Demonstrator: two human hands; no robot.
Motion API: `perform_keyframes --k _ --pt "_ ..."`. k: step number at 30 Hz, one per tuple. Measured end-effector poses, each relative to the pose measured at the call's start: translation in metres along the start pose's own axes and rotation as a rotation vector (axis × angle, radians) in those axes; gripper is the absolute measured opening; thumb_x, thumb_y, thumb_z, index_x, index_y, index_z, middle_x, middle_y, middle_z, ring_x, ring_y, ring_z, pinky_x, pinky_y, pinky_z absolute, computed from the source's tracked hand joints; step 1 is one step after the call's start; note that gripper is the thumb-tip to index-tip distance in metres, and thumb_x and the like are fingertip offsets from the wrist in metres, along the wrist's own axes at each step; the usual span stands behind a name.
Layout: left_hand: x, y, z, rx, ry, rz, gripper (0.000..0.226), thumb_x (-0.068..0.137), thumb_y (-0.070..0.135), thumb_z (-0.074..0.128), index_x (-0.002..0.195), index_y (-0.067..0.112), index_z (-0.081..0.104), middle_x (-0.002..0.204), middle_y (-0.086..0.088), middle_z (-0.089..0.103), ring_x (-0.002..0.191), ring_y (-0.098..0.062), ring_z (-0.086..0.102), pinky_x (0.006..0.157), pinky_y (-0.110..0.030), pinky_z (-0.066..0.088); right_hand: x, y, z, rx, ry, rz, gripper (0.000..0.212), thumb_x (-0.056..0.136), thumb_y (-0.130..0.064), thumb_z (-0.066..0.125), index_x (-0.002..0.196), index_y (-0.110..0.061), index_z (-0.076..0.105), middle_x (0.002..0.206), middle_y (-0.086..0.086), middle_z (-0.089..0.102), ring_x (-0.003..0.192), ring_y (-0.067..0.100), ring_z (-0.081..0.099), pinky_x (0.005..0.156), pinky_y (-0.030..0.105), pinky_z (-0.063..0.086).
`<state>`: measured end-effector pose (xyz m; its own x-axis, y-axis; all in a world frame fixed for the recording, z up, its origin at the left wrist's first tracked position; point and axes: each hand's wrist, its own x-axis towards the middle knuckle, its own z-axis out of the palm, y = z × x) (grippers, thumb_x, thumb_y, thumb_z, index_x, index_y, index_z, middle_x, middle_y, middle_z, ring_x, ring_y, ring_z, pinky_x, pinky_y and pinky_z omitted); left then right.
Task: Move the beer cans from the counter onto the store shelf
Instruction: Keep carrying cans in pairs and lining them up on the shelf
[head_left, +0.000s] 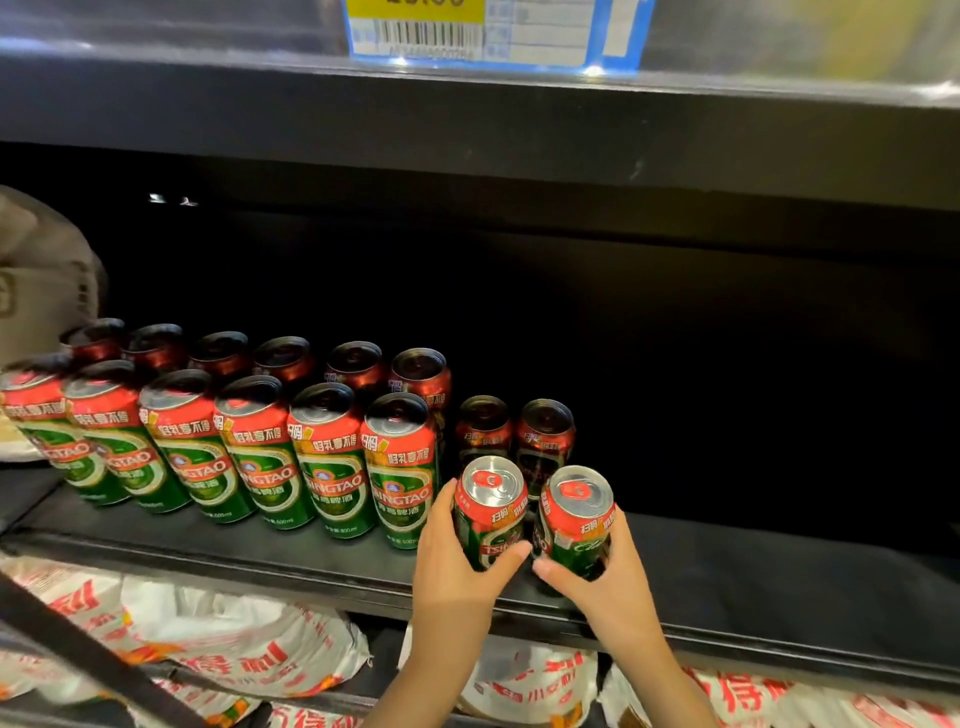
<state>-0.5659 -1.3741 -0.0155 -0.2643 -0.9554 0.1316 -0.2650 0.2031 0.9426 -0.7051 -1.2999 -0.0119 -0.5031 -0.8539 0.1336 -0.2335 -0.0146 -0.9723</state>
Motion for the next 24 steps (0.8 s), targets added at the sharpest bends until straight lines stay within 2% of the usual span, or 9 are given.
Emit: perform_keyframes --k 2,4,6,13,16,21,24 --pt "-0.007 -0.01 0.002 0.05 0.019 0.003 0.085 0.065 0.039 0.082 0.136 0.029 0.036 0.136 0.006 0.048 0.128 -0.012 0.044 0.105 -0.032 0.039 0.002 0.005 0.001 -0.034 -0.007 0.006 0.088 0.059 -0.024 0.087 0.127 -0.045 0.035 0.123 -0.023 0.052 0.111 -0.012 0.05 0.083 0.002 0.042" --pt "-0.009 -0.02 0.005 0.128 0.081 0.046 0.085 0.065 0.033 0.084 0.136 0.023 0.038 0.132 0.003 0.052 0.125 -0.015 0.047 0.101 -0.028 0.039 0.005 0.013 0.0 -0.05 0.015 0.012 0.095 0.059 -0.023 0.088 0.134 -0.04 0.033 0.13 -0.017 0.05 0.118 -0.005 0.049 0.089 0.01 0.045" --pt "-0.008 -0.021 0.006 0.096 0.097 0.029 0.084 0.064 0.031 0.084 0.136 0.021 0.041 0.13 0.004 0.053 0.122 -0.013 0.049 0.098 -0.024 0.039 0.006 0.018 -0.002 -0.058 0.044 0.029 0.1 0.058 -0.026 0.088 0.139 -0.035 0.03 0.135 -0.012 0.046 0.123 0.003 0.047 0.093 0.018 0.046" --pt "-0.006 -0.022 0.006 0.029 0.106 0.035 0.074 0.065 0.03 0.083 0.13 0.024 0.048 0.124 0.008 0.058 0.114 -0.006 0.052 0.091 -0.015 0.039 0.004 0.02 0.002 -0.118 0.106 -0.024 0.092 0.058 -0.03 0.086 0.131 -0.043 0.031 0.128 -0.013 0.038 0.12 -0.001 0.044 0.084 0.002 0.042" --pt "-0.006 -0.023 0.006 0.051 0.117 0.063 0.072 0.065 0.03 0.083 0.129 0.022 0.051 0.122 0.009 0.056 0.113 -0.006 0.052 0.088 -0.008 0.037 0.004 0.019 0.002 -0.112 0.11 -0.015 0.088 0.059 -0.029 0.086 0.125 -0.049 0.032 0.128 -0.013 0.044 0.119 0.0 0.046 0.083 0.003 0.043" --pt "-0.005 -0.022 0.002 0.043 0.122 0.091 0.071 0.065 0.031 0.082 0.13 0.022 0.053 0.118 0.012 0.055 0.111 -0.003 0.053 0.089 -0.006 0.041 0.002 0.022 0.0 -0.103 0.112 0.007 0.084 0.055 -0.045 0.082 0.126 -0.048 0.037 0.129 -0.014 0.05 0.119 0.002 0.049 0.091 0.015 0.046" --pt "-0.007 -0.019 0.0 -0.044 0.128 0.036 0.07 0.065 0.025 0.084 0.125 0.029 0.049 0.114 0.022 0.053 0.106 0.006 0.051 0.088 -0.007 0.04 0.0 0.022 -0.001 -0.077 0.094 0.029 0.085 0.06 -0.032 0.085 0.129 -0.042 0.038 0.128 -0.018 0.052 0.117 -0.003 0.05 0.089 0.009 0.045"
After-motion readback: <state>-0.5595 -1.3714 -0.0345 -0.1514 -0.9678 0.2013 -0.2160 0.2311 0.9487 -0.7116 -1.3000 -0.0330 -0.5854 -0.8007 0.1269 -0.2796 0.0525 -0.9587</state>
